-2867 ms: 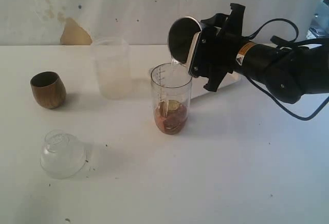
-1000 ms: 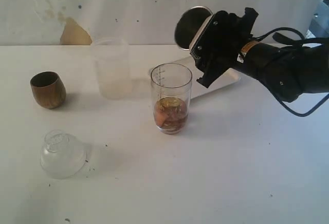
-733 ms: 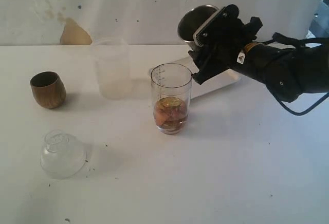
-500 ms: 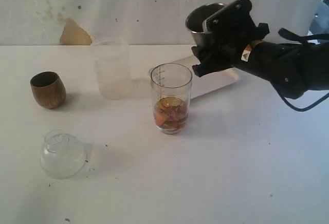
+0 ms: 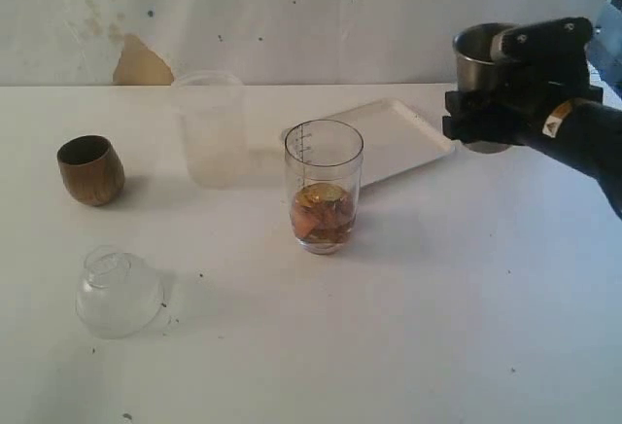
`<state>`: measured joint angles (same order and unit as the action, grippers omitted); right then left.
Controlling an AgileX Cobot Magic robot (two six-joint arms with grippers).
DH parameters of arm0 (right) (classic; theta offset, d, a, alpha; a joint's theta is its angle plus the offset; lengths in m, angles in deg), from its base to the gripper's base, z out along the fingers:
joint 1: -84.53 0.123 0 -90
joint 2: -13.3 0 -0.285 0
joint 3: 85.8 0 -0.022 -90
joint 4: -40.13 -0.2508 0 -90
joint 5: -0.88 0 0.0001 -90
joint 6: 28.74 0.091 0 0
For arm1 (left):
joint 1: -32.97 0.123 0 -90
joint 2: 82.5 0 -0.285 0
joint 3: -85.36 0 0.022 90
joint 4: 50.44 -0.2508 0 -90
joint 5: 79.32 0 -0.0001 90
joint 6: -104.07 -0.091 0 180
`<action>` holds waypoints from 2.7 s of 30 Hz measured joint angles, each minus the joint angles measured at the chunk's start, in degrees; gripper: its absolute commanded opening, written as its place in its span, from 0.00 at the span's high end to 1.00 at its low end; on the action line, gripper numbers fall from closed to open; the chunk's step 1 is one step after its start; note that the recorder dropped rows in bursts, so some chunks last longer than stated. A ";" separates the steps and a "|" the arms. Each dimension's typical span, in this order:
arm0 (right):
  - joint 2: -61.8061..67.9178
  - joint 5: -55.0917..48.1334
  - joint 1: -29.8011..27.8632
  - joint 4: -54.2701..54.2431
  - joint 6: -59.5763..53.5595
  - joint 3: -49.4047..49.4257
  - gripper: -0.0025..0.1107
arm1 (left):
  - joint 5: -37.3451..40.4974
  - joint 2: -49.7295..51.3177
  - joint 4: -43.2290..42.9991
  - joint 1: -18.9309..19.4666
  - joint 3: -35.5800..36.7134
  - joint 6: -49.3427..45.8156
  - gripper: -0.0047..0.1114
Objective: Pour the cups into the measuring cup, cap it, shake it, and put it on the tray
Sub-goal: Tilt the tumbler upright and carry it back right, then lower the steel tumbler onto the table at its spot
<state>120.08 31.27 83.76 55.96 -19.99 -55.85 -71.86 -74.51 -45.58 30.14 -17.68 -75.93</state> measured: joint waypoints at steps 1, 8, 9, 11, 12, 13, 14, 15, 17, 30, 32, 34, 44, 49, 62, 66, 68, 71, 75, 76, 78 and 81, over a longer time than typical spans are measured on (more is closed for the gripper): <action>0.00 1.52 -0.91 0.92 1.12 1.05 0.98 | 0.00 0.00 0.00 0.00 0.00 0.00 0.95; 0.38 13.69 -4.13 4.60 3.64 8.67 0.98 | 0.00 0.00 0.00 0.00 0.00 0.00 0.95; 0.68 15.35 -4.24 4.73 3.64 9.40 0.98 | 0.00 0.00 0.00 0.00 0.00 0.00 0.95; 1.72 18.73 -4.43 4.73 3.73 10.85 0.98 | 0.00 0.00 0.00 0.00 0.00 0.00 0.95; 2.52 20.20 -4.43 4.73 3.73 11.42 0.98 | 0.00 0.00 0.00 0.00 0.00 0.00 0.95; 3.41 21.50 -4.53 4.73 3.36 11.93 0.98 | 0.00 0.00 0.00 0.00 0.00 0.00 0.95; 4.38 23.03 -4.56 4.73 2.48 12.43 0.98 | 0.00 0.00 0.00 0.00 0.00 0.00 0.95; 6.13 26.14 -4.56 4.65 1.18 13.16 0.98 | 0.00 0.00 0.00 0.00 0.00 0.00 0.95; 8.33 30.84 -4.58 4.63 0.83 13.72 0.98 | 0.00 0.00 0.00 0.00 0.00 0.00 0.95; 18.42 37.05 -4.80 2.28 -2.28 13.62 0.98 | 0.00 0.00 0.00 0.00 0.00 0.00 0.95; 19.40 37.05 -4.80 2.28 -2.28 13.51 0.98 | 0.00 0.00 0.00 0.00 0.00 0.00 0.95; 19.99 37.17 -4.80 2.28 -2.28 13.51 0.98 | 0.00 0.00 0.00 0.00 0.00 0.00 0.95; 20.83 37.28 -4.80 2.28 -2.28 13.51 0.98 | 0.00 0.00 0.00 0.00 0.00 0.00 0.95; 20.83 37.36 -4.80 2.28 -2.28 13.51 0.92 | 0.00 0.00 0.00 0.00 0.00 0.00 0.95; 20.83 37.36 -4.80 2.28 -2.28 13.51 0.42 | 0.00 0.00 0.00 0.00 0.00 0.00 0.95; 20.83 37.36 -4.80 2.28 -2.28 13.51 0.34 | 0.00 0.00 0.00 0.00 0.00 0.00 0.95; 20.83 37.36 -4.80 2.28 -2.28 13.51 0.29 | 0.00 0.00 0.00 0.00 0.00 0.00 0.95; 20.83 38.34 -4.80 2.15 -2.28 13.41 0.24 | 0.00 0.00 0.00 0.00 0.00 0.00 0.95; 20.83 38.69 -4.80 2.15 -2.28 13.29 0.22 | 0.00 0.00 0.00 0.00 0.00 0.00 0.95; 20.83 38.69 -4.80 2.15 -2.28 13.29 0.22 | 0.00 0.00 0.00 0.00 0.00 0.00 0.95; 20.83 38.69 -4.80 2.15 -2.28 13.29 0.22 | 0.00 0.00 0.00 0.00 0.00 0.00 0.95; 20.83 38.69 -4.80 2.15 -2.28 13.29 0.22 | 0.00 0.00 0.00 0.00 0.00 0.00 0.95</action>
<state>140.91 69.95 78.96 58.12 -22.27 -42.55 -71.86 -74.51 -45.58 30.14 -17.68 -75.93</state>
